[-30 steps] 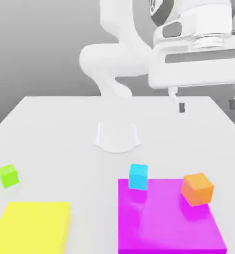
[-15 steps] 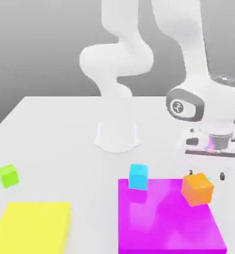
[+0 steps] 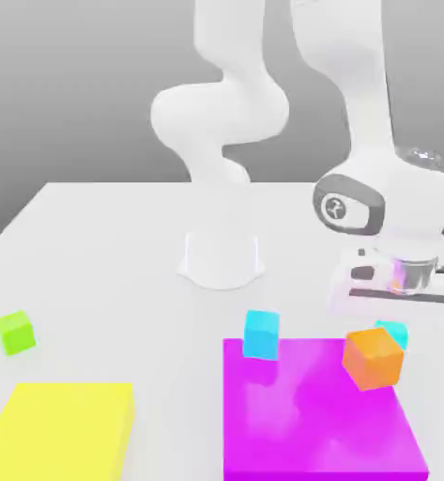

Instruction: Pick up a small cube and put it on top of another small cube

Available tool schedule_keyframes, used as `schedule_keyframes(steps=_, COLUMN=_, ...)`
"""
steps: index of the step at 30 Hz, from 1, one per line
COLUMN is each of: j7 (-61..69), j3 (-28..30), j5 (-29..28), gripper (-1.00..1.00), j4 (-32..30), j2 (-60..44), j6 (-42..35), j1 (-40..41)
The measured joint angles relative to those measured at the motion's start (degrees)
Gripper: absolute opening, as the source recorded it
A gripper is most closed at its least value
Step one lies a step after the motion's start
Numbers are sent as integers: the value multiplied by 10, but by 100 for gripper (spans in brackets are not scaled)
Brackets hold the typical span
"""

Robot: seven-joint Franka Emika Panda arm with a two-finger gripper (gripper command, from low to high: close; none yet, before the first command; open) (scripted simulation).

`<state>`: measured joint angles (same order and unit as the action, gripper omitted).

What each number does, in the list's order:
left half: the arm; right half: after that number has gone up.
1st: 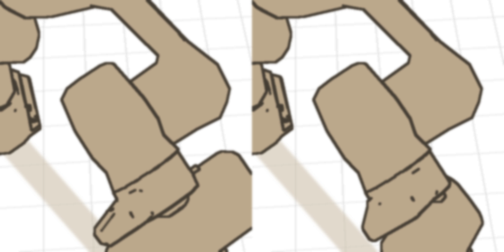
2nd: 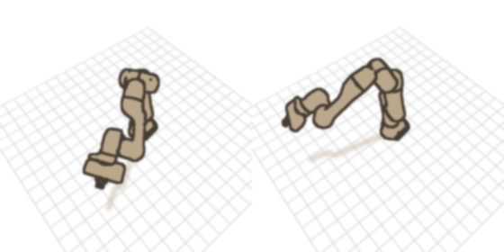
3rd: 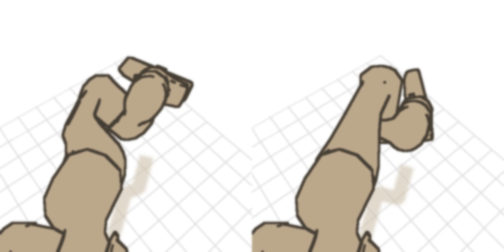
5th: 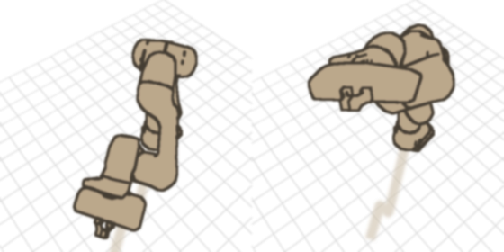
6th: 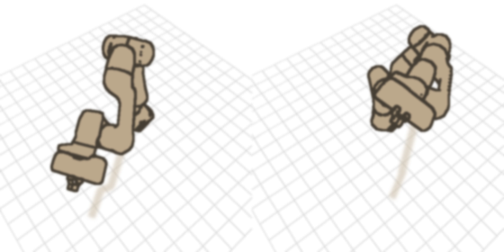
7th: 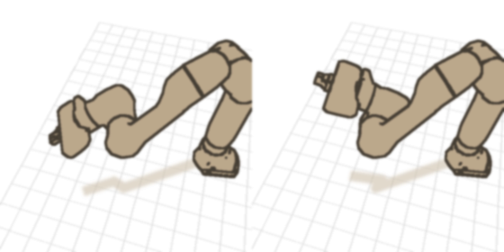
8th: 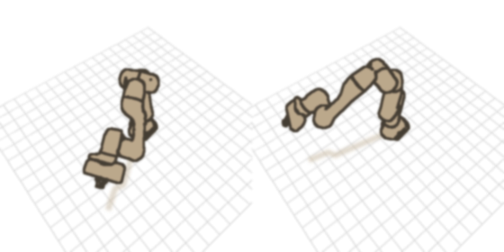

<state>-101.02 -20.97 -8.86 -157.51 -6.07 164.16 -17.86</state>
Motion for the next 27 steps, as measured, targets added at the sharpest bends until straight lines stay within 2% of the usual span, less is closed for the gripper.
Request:
schedule_keyframes(steps=7, j7=72, j3=24, j5=22, gripper=-100, j4=40, j2=128, j6=-39, j1=29)
schedule_keyframes(steps=18, j7=-154, j3=115, j5=134, gripper=-100, j4=-50, j2=303, j6=-238, j1=151)
schedule_keyframes(steps=23, j7=-184, j3=113, j5=141, gripper=-100, j4=-83, j2=226, j6=-146, j1=165)
schedule_keyframes(steps=24, j7=-184, j3=113, j5=141, gripper=100, j4=-86, j2=214, j6=-131, j1=166)
schedule_keyframes(steps=27, j7=-184, j3=113, j5=141, gripper=100, j4=-86, j2=214, j6=-131, j1=166)
